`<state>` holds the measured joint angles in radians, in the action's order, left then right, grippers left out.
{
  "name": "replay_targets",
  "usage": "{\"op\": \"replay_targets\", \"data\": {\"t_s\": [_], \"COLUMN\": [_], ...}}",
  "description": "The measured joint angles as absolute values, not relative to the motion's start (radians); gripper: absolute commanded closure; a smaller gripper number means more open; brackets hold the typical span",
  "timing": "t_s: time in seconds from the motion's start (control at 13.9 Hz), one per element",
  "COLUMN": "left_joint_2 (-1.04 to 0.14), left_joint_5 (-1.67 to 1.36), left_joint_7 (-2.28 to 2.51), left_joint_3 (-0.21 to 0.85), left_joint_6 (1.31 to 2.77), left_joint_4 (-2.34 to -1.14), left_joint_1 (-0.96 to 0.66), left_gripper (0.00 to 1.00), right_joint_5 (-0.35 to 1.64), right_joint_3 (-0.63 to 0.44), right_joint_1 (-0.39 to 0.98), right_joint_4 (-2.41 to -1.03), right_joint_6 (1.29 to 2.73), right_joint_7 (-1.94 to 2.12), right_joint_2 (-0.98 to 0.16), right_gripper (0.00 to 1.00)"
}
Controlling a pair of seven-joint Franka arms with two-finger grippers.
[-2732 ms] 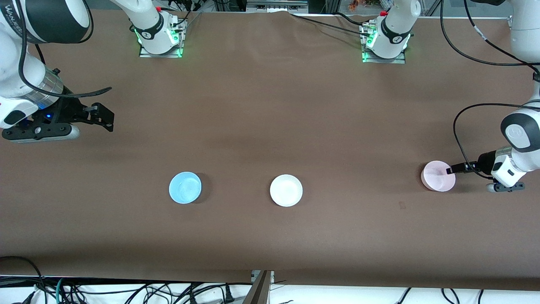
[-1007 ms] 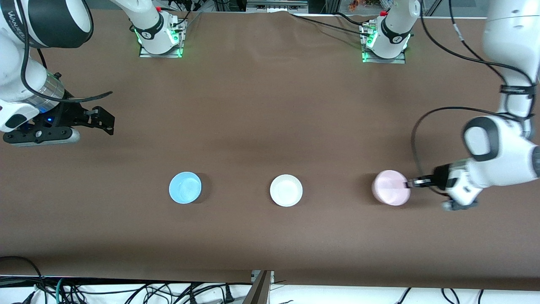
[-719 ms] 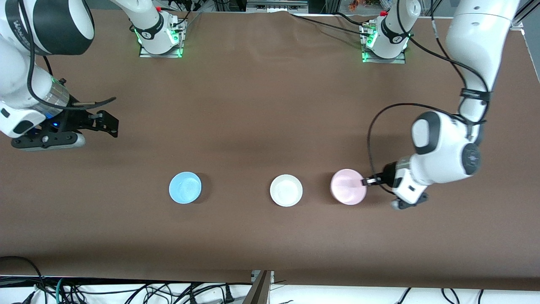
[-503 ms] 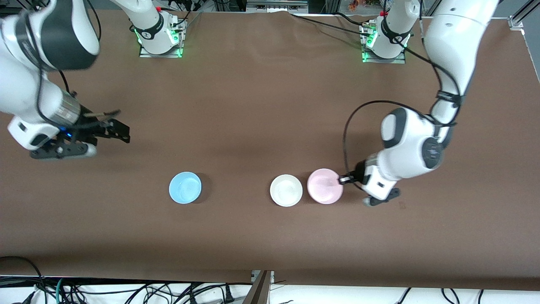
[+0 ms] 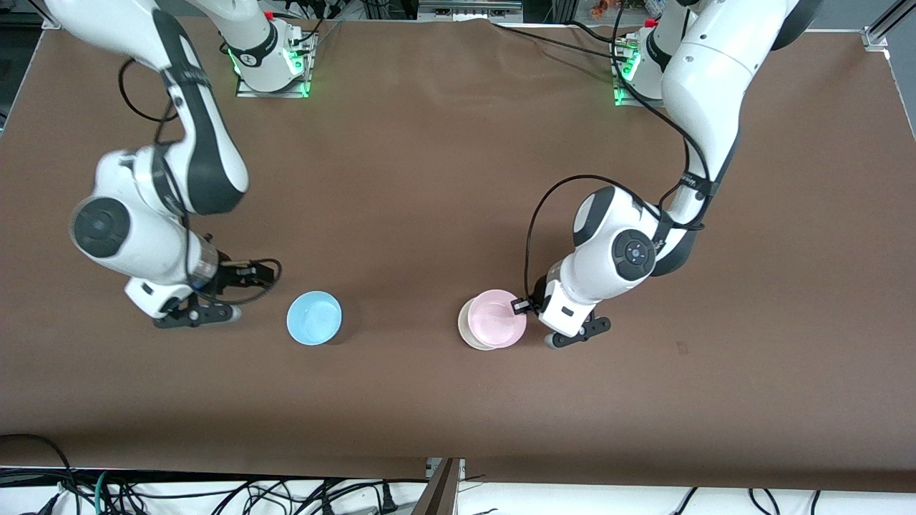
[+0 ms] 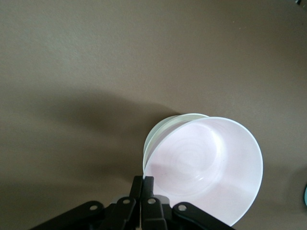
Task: Stack pink and blue bowls on white bowl
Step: 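Carry the pink bowl over the white bowl while the right gripper reaches the blue bowl, then lower the pink bowl into the white bowl while the right gripper grasps the blue bowl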
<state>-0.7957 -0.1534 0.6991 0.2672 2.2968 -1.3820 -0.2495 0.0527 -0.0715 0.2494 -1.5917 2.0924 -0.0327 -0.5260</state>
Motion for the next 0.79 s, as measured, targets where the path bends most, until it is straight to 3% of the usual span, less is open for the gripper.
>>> {"op": "replay_targets", "data": {"t_s": [0.29,0.36,0.65,0.72,0.79], "left_joint_2": [-0.819,-0.820,-0.833,-0.838,-0.842], "left_joint_5": [-0.126,-0.119,-0.117,-0.117,-0.117], "left_joint_7": [0.727,0.733,0.741,0.742,0.746], "left_joint_3": [0.267,0.267,0.267,0.267,0.267], "left_joint_6": [2.297,2.297,2.297,2.298,2.304], "left_joint_4": [-1.368,-1.367,-1.366,-1.366,-1.366], "left_joint_1": [-0.272,-0.275,-0.278,-0.279,-0.282], "left_gripper": [1.00,1.00,1.00,1.00,1.00], "right_joint_5": [0.053,0.053,0.053,0.053,0.058], "right_joint_3": [-0.071,-0.070,-0.071,-0.071,-0.071], "right_joint_1": [0.267,0.272,0.277,0.277,0.277], "right_joint_4": [-1.590,-1.586,-1.583,-1.583,-1.583], "right_joint_6": [2.275,2.278,2.276,2.276,2.276], "right_joint_7": [-0.033,-0.033,-0.034,-0.034,-0.036], "right_joint_2": [-0.695,-0.710,-0.717,-0.719,-0.722], "right_gripper": [0.06,0.13,0.63,0.70,0.70]}}
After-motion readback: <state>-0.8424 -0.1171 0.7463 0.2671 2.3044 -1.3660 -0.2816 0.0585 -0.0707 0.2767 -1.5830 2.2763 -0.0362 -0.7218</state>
